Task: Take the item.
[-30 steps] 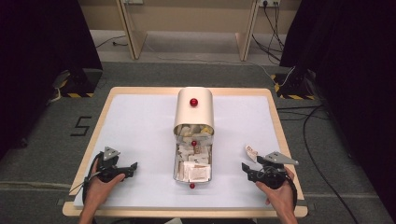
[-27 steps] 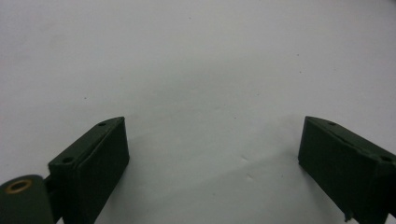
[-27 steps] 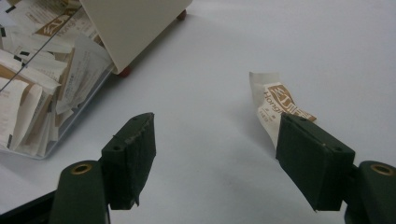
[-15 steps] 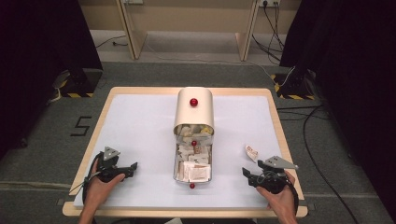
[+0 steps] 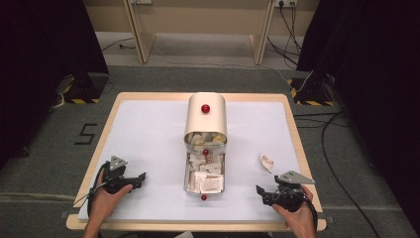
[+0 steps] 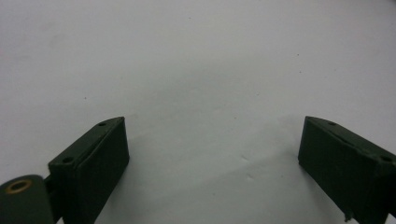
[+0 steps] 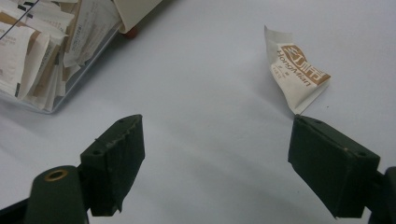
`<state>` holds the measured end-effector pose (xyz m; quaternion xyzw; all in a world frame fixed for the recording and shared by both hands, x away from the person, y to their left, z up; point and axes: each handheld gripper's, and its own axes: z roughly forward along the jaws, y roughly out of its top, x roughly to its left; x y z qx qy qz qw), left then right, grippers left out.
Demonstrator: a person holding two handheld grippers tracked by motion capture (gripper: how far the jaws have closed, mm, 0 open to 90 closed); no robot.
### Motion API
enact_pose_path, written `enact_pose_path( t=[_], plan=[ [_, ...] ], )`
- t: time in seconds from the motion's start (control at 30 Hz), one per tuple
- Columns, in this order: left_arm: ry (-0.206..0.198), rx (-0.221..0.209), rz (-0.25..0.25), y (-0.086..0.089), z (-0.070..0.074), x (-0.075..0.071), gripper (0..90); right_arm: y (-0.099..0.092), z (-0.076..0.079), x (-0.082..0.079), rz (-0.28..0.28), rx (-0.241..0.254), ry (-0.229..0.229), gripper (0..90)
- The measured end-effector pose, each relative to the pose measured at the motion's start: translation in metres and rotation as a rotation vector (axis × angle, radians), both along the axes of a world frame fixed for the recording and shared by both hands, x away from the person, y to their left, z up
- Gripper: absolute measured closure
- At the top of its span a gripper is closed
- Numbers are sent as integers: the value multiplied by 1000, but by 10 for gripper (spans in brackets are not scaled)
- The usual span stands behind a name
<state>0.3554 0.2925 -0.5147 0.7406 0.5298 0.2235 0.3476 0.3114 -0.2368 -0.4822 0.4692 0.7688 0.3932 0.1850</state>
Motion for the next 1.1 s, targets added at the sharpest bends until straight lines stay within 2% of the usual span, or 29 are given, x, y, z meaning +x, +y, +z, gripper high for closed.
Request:
enact_pose_path(
  t=[1.1],
  plan=[
    [-1,1,1,0,0,0,79,-11,-4,-18,-17,21,9,173]
  ],
)
